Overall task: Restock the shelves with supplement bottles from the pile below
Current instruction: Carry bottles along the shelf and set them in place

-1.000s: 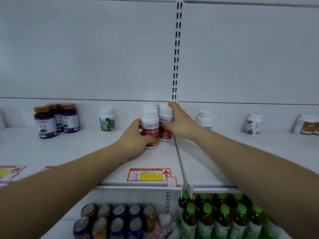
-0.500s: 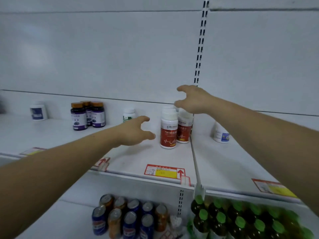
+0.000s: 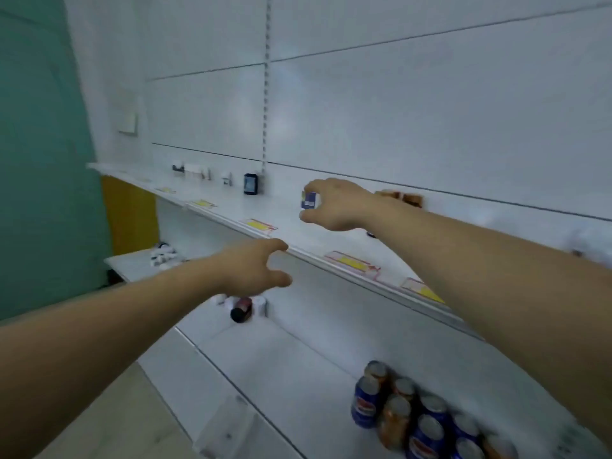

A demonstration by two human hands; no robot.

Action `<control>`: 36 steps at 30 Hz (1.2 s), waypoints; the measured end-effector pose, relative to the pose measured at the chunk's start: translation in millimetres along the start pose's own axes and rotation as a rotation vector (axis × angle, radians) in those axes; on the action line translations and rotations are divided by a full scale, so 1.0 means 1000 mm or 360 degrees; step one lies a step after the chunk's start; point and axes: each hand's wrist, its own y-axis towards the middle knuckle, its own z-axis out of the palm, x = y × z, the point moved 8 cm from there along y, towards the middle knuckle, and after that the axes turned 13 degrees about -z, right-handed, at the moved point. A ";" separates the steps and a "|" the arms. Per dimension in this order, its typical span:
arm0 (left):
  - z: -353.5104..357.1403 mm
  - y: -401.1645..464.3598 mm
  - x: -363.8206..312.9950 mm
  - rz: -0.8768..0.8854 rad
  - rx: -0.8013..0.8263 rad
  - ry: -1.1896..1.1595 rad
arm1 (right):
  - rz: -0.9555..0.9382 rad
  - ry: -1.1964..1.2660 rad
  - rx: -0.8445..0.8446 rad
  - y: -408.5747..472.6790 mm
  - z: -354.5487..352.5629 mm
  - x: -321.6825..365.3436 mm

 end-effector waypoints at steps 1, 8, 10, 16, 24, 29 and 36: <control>-0.002 0.000 0.035 -0.0063 0.0015 0.0003 | -0.0064 0.0018 0.0020 0.024 0.011 0.026; 0.005 0.010 0.246 -0.0433 0.0215 0.0013 | -0.0456 0.0162 0.0181 0.159 0.104 0.196; 0.006 0.018 0.289 -0.0498 0.0230 0.0010 | -0.0479 0.0192 0.0265 0.188 0.139 0.219; 0.014 0.072 0.387 -0.0641 0.0239 -0.0056 | -0.0301 0.0253 0.0457 0.273 0.246 0.213; 0.041 0.215 0.472 -0.0591 0.0337 -0.0129 | -0.0041 0.0472 0.0457 0.420 0.357 0.163; 0.041 0.302 0.533 -0.0604 0.0457 -0.0155 | 0.0094 0.0578 0.0475 0.516 0.408 0.147; 0.035 0.412 0.631 -0.0550 0.0593 -0.0145 | 0.0321 0.0645 0.0566 0.616 0.472 0.134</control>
